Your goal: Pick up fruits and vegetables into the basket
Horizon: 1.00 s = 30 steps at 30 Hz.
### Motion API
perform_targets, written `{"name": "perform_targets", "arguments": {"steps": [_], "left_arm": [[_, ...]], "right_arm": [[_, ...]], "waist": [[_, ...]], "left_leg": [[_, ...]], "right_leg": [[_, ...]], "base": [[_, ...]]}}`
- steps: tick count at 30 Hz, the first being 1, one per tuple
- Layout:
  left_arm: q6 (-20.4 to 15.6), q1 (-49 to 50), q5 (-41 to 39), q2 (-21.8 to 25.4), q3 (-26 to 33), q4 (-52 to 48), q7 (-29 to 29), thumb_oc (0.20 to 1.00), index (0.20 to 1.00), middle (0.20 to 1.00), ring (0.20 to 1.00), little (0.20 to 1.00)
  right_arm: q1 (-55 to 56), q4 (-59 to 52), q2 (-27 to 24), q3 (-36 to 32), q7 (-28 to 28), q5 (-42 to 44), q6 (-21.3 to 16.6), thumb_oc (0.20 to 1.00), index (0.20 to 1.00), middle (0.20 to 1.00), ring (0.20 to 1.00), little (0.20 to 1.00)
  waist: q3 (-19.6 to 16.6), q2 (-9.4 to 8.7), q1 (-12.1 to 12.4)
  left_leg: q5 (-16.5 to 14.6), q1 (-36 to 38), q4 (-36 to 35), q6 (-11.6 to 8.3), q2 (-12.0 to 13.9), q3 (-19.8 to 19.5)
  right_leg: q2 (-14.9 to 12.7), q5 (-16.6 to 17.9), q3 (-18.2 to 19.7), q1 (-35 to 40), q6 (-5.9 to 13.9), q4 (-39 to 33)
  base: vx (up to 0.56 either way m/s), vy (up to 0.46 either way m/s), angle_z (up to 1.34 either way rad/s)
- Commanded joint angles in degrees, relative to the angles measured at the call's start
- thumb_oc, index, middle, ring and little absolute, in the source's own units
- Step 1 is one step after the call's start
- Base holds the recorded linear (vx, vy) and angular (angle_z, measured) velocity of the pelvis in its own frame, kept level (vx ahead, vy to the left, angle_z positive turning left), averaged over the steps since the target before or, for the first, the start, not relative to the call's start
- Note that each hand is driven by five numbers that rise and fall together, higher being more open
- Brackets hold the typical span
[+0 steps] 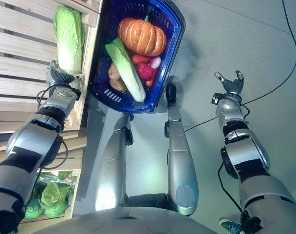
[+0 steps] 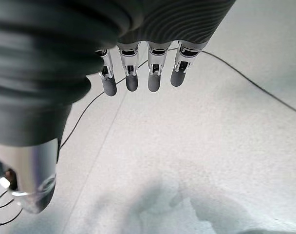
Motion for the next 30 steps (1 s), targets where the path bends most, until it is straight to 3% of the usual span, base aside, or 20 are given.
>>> {"name": "perform_targets", "arguments": {"steps": [1,9,11,13,15,16,17,25,30], "left_arm": [[0.69,-0.70,-1.27,1.74,3.34,5.05,0.12,1.000,1.000,1.000,1.000,1.000],[1.08,-1.99,-1.67,1.84,3.27,6.07,-1.92,1.000,1.000,1.000,1.000,1.000],[0.74,-2.10,-1.80,1.85,2.99,6.09,-2.94,0.721,0.721,0.721,0.721,0.721],[0.52,-2.11,-1.81,1.80,2.89,6.08,-3.31,0.667,0.667,0.667,0.667,0.667],[0.42,-2.20,-1.86,1.70,2.67,6.08,-4.45,0.536,0.536,0.536,0.536,0.536],[0.31,-2.36,-1.81,1.67,2.63,6.22,-5.15,0.407,0.407,0.407,0.407,0.407],[0.26,-2.46,-1.82,1.58,2.63,6.29,-5.77,0.200,0.200,0.200,0.200,0.200],[0.35,-2.53,-3.12,1.33,1.86,6.38,-10.42,0.200,0.200,0.200,0.200,0.200],[-1.54,-2.03,-5.99,1.20,2.04,6.10,-14.20,0.200,0.200,0.200,0.200,0.200]], "right_arm": [[1.23,0.05,-0.63,0.24,-1.09,0.12,-2.19,1.000,1.000,1.000,1.000,1.000],[0.44,-0.62,-0.02,0.63,-1.54,0.40,-2.44,1.000,1.000,1.000,1.000,1.000],[0.35,-1.00,0.08,0.77,-1.66,0.62,-2.42,1.000,1.000,1.000,1.000,1.000],[0.32,-1.25,0.16,0.77,-1.76,0.63,-2.35,1.000,1.000,1.000,1.000,1.000],[0.23,-1.51,0.34,0.78,-1.82,0.58,-2.38,1.000,1.000,1.000,1.000,1.000],[0.09,-1.50,0.39,0.81,-1.80,0.57,-2.41,1.000,1.000,1.000,1.000,1.000],[-0.06,-1.60,0.50,0.84,-1.90,0.51,-2.39,1.000,1.000,1.000,1.000,1.000],[-0.35,-2.65,0.93,1.13,-2.39,0.42,-2.22,1.000,1.000,1.000,1.000,1.000],[-0.11,-3.25,1.14,1.22,-2.32,0.48,-2.29,1.000,1.000,1.000,1.000,1.000]], "waist": [[-2.11,-0.51,-0.30],[-2.11,-1.03,-0.35],[-2.11,-1.13,-0.35],[-2.11,-1.17,-0.36],[-2.11,-1.25,-0.36],[-2.11,-1.30,-0.37],[-2.11,-1.32,-0.37],[-2.11,-1.34,-0.44],[-2.11,-1.26,-0.42]], "left_leg": [[-0.49,-2.45,-0.92,0.74,-2.92,0.73],[-0.69,-3.27,-0.94,0.60,-2.87,0.64],[-0.73,-3.47,-0.91,0.56,-2.84,0.68],[-0.74,-3.50,-0.96,0.56,-2.84,0.70],[-0.76,-3.52,-1.07,0.55,-2.91,0.67],[-0.77,-3.57,-1.05,0.52,-2.90,0.67],[-0.76,-3.60,-1.11,0.49,-2.89,0.66],[-0.77,-3.86,-1.15,0.39,-2.83,0.73],[-0.77,-3.80,-1.24,0.42,-2.90,0.74]], "right_leg": [[3.18,-7.34,-3.58,1.16,1.92,3.65],[3.19,-7.15,-3.47,0.36,1.99,3.25],[3.17,-7.11,-3.47,0.20,2.02,3.17],[3.19,-7.08,-3.46,0.18,2.03,3.07],[3.23,-6.98,-3.47,0.14,2.05,2.91],[3.23,-6.97,-3.47,0.12,2.05,2.87],[3.23,-6.95,-3.46,0.07,2.06,2.81],[3.27,-6.91,-3.28,-0.15,2.10,2.68],[3.26,-6.80,-3.31,-0.18,2.17,2.65]], "base": [[0.00,0.000,0.00],[0.00,0.000,0.00],[0.00,0.000,0.00],[0.00,0.000,0.00],[0.00,0.000,0.00],[0.00,0.000,0.00],[0.00,0.000,0.00],[0.00,0.000,0.00],[0.00,0.000,0.00]]}}
